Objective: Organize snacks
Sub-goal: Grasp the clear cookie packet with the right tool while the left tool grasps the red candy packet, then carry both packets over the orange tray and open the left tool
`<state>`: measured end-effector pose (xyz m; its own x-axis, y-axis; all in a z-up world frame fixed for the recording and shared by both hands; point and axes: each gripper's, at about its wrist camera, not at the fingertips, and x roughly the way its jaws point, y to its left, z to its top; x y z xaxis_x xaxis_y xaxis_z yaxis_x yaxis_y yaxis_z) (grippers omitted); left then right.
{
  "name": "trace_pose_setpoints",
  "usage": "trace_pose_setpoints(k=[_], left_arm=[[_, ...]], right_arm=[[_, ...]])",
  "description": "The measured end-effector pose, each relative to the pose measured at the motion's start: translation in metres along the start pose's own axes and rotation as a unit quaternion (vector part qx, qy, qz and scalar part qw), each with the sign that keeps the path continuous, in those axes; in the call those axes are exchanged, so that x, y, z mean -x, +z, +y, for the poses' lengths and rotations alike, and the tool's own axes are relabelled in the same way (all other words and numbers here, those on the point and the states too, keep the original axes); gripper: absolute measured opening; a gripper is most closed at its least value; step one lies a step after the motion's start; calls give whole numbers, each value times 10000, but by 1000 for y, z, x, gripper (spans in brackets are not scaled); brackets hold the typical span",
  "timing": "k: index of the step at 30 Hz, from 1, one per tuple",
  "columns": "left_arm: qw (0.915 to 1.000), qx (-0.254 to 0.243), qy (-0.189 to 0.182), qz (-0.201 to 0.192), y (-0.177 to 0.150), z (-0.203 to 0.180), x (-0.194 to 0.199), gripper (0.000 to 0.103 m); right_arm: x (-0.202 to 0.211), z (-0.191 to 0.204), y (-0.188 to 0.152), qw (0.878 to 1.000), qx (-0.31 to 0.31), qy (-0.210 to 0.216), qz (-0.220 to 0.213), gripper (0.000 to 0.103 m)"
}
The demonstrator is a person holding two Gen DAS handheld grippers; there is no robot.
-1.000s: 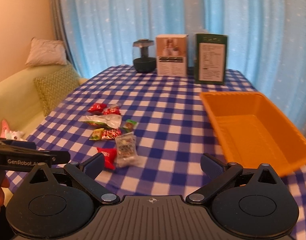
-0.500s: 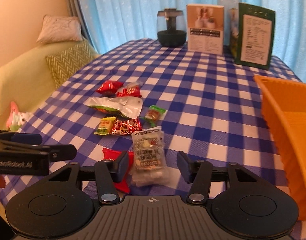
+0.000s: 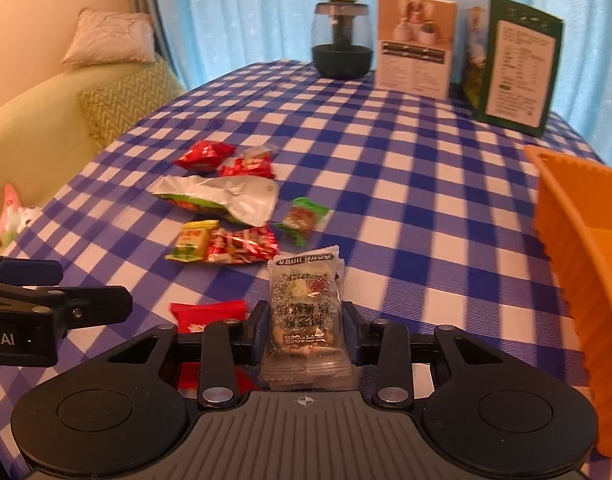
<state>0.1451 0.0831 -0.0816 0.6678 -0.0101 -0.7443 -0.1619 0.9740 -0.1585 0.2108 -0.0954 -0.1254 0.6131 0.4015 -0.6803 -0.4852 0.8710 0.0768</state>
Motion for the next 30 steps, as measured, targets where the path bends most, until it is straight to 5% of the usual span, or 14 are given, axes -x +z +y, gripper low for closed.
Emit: trace_pose_setpoints(k=[4, 11, 17, 30], left_arm=[[9995, 36, -322, 6, -1, -16, -3, 89], [9977, -147, -641, 162, -3, -49, -17, 68], [9979, -435, -409, 265, -7, -63, -32, 38], [9951, -945, -202, 187, -13, -65, -24, 24]], right_arm=[[17, -15, -8, 9996, -136, -244, -32, 38], [41, -41, -26, 9979, -455, -459, -3, 38], [42, -45, -30, 9977, -505, -456, 19, 38], [45, -44, -28, 9972, -599, -439, -76, 38]])
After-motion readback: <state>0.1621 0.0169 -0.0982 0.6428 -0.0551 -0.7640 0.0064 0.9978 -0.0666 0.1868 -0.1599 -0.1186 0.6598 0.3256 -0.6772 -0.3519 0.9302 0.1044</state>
